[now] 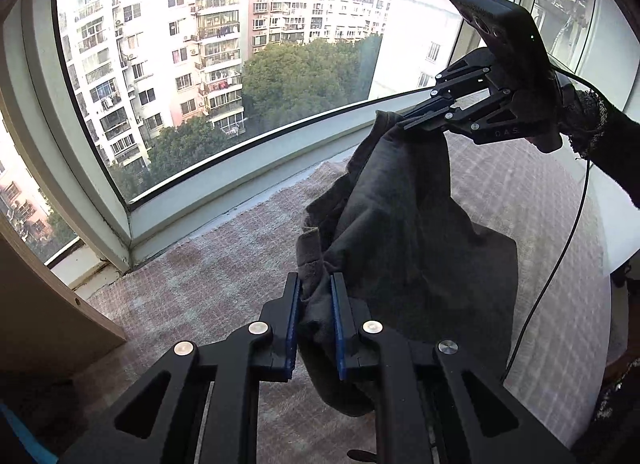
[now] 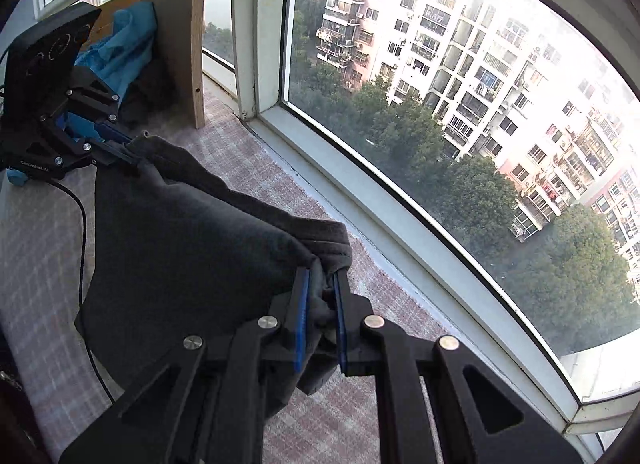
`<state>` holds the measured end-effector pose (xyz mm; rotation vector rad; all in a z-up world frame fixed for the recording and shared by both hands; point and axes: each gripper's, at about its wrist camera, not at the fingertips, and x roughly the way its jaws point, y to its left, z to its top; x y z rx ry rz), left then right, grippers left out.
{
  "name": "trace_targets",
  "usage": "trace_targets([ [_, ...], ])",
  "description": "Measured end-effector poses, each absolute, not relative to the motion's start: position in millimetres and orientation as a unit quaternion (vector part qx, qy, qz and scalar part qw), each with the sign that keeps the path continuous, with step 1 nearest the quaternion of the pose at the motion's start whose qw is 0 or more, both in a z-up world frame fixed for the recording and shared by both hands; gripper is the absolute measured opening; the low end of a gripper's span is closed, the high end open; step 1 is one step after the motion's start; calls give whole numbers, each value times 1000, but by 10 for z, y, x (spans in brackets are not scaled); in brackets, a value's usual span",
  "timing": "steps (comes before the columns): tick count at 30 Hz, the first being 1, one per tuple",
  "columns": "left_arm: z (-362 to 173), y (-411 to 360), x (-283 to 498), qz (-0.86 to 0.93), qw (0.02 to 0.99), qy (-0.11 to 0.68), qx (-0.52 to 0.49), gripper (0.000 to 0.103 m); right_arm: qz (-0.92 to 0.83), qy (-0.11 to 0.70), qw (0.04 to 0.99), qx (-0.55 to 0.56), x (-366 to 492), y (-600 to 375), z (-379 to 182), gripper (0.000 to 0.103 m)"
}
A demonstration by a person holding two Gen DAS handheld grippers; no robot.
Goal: Fold clothes
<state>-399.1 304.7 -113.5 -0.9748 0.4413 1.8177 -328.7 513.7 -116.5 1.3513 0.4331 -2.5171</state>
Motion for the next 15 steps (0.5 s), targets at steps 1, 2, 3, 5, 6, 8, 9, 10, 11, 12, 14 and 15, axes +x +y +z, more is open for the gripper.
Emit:
trace_targets([
  [1,-1028,3062,-3930,750,499,182,-395,13,-868,150,114,459,-3184,5152,-1051,11],
  [2,-905,3095,-3864,750,504,185,-386,13,-873,152,100,452,-3072,5157,-937,11],
  [3,-768,3135,-3794,751,509,189,-376,13,-879,154,84,444,-2936,5179,-800,11],
  [5,-467,3227,-3630,755,519,197,-350,12,-891,149,57,424,-2614,5234,-535,11],
  [6,-323,3271,-3524,756,525,201,-335,12,-897,146,44,415,-2421,5259,-417,11],
  [8,-77,3345,-3254,754,542,213,-305,12,-907,139,22,398,-1994,5282,-226,11],
  [9,26,3377,-3111,751,551,220,-291,12,-910,140,12,390,-1739,5266,-181,11],
  [10,84,3395,-2951,745,560,230,-281,12,-912,142,0,385,-1460,5229,-196,11],
  [11,109,3403,-2775,742,564,241,-271,11,-912,138,-13,386,-1188,5187,-259,11],
  [12,98,3395,-2585,738,569,249,-263,10,-911,130,-25,389,-915,5142,-361,11],
  [14,-89,3358,-2178,719,589,251,-271,9,-907,105,-47,406,-370,5035,-724,11],
  [15,-313,3359,-1964,700,601,254,-292,9,-898,92,-59,426,-108,4984,-994,11],
])
